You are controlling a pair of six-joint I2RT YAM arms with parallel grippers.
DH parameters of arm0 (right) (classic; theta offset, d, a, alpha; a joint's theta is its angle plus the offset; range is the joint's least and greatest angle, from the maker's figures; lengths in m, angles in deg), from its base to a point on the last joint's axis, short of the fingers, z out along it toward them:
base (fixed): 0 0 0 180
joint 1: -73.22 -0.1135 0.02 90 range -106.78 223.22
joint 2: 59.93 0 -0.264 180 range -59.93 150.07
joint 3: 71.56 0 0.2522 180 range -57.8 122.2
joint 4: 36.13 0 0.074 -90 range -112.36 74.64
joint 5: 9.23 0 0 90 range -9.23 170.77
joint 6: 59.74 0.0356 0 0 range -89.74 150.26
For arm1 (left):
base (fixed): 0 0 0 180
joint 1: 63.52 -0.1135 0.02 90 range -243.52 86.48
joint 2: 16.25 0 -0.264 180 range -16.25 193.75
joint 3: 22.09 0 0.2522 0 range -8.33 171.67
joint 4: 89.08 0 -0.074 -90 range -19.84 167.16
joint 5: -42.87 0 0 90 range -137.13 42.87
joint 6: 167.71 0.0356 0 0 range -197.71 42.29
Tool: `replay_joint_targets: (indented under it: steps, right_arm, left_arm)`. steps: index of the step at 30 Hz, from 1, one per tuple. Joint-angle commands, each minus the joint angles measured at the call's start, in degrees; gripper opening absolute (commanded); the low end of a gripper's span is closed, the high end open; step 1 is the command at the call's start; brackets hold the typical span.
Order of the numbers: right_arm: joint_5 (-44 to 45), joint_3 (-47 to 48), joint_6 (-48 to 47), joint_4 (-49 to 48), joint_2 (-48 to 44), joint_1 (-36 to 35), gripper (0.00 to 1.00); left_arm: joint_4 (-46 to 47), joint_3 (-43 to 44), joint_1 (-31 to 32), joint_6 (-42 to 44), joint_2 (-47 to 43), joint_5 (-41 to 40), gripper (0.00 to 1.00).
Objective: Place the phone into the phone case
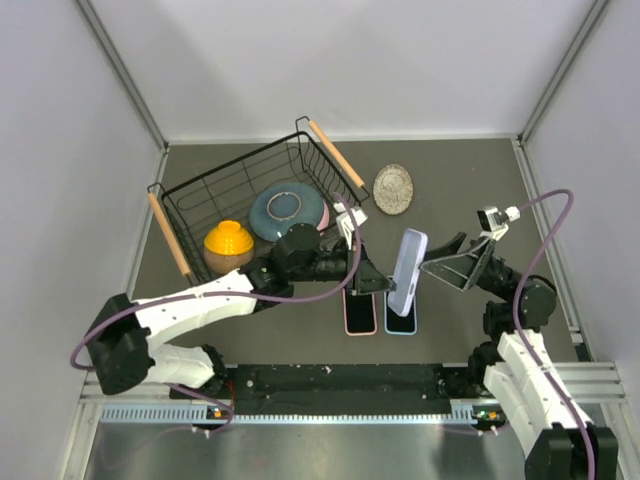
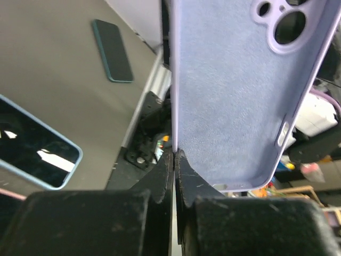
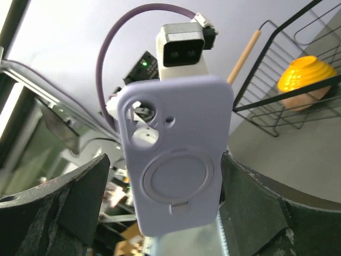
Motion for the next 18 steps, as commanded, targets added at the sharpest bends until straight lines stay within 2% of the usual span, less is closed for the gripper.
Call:
replay_joint_targets:
  steps: [1,3,5,6,10,11,12,14,15,17,18]
  right_arm:
    - [1.45,6.19,-20.32,29.65,-8.40,-0.44,0.87]
    - [2.51,8.75,-32.76,43.27,-12.27,-0.53,0.89]
    - [2.16,11.66,-37.57,53.55,-12.20,-0.61,0.96]
    - [2.16,12.01,-39.33,54.91,-12.11,-0.53,0.99]
    - [6.80,15.86,-42.67,64.47,-11.93,-0.53,0.99]
    - [9.08,17.71,-44.51,68.77,-11.58,-0.53,0.99]
    - [13.71,19.56,-48.97,79.17,-10.36,-0.53,0.99]
    - [18.57,25.27,-53.21,88.19,-8.86,-0.53,0.98]
    - [23.73,26.94,-56.19,94.76,-7.46,-0.53,0.98]
    - [30.16,30.81,-57.97,101.22,-5.96,-0.44,0.98]
    - [36.28,31.61,-58.85,105.16,-5.61,-0.44,0.98]
  left_arm:
    - [-7.93,0.94,-0.66,8.30,-5.30,-8.82,0.00]
    - [-9.42,0.94,-0.75,9.10,-6.44,-9.53,0.00]
    - [-10.74,0.94,-0.66,9.98,-7.15,-11.46,0.00]
    - [-11.88,0.94,-0.66,10.41,-7.41,-11.91,0.00]
    - [-17.68,2.16,-0.66,14.01,-8.38,-15.59,0.00]
    - [-17.95,2.25,-0.66,14.72,-9.08,-17.34,0.00]
    - [-21.09,2.34,-0.66,15.42,-9.52,-18.14,0.00]
    - [-22.52,2.08,-0.66,17.36,-11.09,-20.16,0.00]
    - [-23.22,1.99,-0.66,17.88,-11.45,-21.04,0.00]
    - [-25.50,2.34,-0.66,19.55,-12.59,-22.54,0.00]
    - [-26.30,2.60,-0.66,20.08,-12.68,-23.76,0.00]
